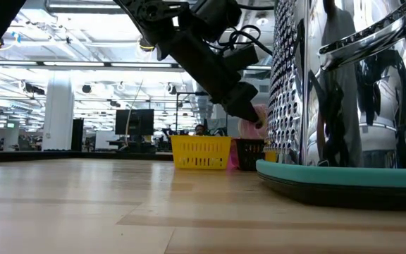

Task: Pick & Place Food Item
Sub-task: Put the pink donut into the black bin, then put the red popcorn bag into the red bin

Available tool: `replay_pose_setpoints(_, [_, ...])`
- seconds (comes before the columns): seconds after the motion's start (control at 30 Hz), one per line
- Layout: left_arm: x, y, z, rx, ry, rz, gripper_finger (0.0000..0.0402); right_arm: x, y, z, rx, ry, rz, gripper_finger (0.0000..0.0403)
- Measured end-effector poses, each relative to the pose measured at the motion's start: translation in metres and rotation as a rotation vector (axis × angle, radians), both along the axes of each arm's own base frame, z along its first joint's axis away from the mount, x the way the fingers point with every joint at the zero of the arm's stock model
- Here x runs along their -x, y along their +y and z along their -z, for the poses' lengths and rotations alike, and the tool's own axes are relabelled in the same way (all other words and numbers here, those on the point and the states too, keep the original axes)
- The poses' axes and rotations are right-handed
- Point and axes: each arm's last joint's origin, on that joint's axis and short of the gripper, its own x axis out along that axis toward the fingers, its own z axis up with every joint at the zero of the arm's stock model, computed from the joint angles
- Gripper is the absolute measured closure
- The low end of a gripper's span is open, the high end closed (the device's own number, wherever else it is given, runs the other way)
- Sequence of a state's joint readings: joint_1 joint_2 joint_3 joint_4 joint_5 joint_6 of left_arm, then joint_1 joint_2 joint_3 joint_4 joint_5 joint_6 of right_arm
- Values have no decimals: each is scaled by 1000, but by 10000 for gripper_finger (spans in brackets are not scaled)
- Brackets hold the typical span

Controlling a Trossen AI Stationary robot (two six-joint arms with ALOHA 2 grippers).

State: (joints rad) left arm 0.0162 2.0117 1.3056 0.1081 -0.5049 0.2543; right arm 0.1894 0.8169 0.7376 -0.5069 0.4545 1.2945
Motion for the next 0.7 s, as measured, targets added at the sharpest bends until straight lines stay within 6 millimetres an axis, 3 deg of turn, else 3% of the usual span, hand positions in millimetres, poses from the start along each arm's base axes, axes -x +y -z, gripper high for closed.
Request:
replay_pose_setpoints(0.53, [3, -2, 1, 15, 20, -13, 219, -2, 0, -2, 2, -27, -8, 210])
replay_pose_setpoints(0.7, [12, 0, -23, 4, -13, -78, 213, -2, 1, -4, 6, -39, -14, 210])
